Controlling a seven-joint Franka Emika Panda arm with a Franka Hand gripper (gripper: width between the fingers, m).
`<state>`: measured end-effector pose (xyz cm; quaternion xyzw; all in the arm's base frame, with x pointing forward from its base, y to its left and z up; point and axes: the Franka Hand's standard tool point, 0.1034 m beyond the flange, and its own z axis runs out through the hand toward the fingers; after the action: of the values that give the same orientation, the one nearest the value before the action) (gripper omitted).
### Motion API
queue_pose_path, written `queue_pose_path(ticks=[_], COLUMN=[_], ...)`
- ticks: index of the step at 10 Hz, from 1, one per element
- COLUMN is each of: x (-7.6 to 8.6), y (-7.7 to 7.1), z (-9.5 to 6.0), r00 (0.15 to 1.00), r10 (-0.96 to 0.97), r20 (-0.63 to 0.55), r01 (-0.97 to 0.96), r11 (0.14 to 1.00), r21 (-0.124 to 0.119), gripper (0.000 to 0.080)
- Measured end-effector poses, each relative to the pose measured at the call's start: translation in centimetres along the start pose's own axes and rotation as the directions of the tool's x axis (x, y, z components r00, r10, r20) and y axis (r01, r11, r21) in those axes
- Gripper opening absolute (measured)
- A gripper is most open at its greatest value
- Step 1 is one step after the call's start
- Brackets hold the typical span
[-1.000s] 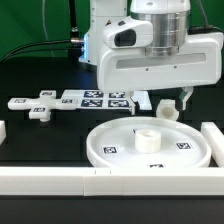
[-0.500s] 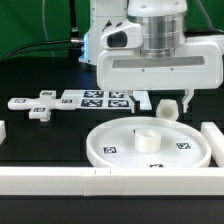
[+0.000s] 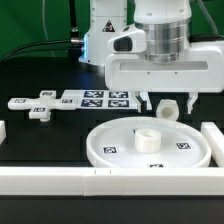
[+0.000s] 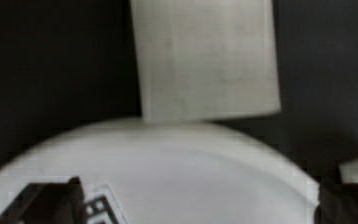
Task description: Assemble round table
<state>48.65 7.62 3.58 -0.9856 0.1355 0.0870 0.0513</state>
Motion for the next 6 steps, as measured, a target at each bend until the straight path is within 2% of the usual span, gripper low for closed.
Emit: queue_pose_path(ticks=[3,6], x=[-0.72,-0.63], y=[-0.24,-0.51], z=[0.15,0.25], r00=[0.98,0.936], r10=[0.002,0.009], r20=[0.199,0.353], r01=[0.003,0.003], r11=[1.0,0.999], r21=[-0.023,-0.036], gripper=[0.0649,0.0649])
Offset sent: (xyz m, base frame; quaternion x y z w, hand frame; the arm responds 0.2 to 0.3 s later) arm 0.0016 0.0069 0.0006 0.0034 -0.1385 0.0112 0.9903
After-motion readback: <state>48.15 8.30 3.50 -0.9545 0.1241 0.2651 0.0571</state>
